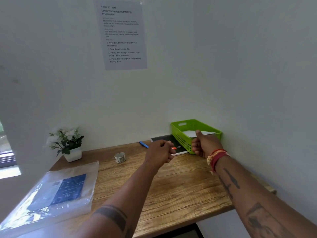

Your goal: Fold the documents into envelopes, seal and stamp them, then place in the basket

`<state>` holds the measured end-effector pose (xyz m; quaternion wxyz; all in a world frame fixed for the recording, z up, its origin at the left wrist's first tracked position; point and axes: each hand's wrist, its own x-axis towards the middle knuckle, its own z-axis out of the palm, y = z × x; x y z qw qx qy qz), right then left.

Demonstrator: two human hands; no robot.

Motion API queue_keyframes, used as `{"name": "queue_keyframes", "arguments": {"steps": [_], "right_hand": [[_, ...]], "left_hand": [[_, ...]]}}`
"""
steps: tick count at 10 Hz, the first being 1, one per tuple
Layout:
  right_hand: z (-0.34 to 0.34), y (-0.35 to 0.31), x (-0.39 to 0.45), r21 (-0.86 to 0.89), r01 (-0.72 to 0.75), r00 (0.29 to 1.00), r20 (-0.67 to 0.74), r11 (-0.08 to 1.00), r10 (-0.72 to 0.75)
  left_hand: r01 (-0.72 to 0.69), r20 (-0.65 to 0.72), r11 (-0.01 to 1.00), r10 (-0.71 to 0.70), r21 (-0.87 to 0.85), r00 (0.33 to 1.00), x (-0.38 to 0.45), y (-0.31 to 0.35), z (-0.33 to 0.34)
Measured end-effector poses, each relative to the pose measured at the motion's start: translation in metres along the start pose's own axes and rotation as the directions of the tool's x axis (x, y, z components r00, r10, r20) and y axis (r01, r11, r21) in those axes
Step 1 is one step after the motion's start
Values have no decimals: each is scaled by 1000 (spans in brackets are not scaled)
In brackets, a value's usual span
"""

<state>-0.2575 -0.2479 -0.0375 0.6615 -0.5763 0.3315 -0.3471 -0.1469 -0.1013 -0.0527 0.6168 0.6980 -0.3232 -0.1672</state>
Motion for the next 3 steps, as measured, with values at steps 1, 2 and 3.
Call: {"name": "queue_keyframes", "arguments": {"steps": [1, 2, 3], "right_hand": [[8, 4, -19, -181, 78, 996, 59, 980, -68], [20, 6, -37, -391, 232, 972, 134, 891, -194], [31, -1, -60, -673, 438, 888, 223, 596, -402]], "left_hand": [[-20, -17, 1000, 20, 14, 1000, -5, 6, -5], [-50, -40, 998, 52, 33, 998, -18, 20, -13], [-147, -64, 946, 172, 290, 983, -37, 38, -22]]}}
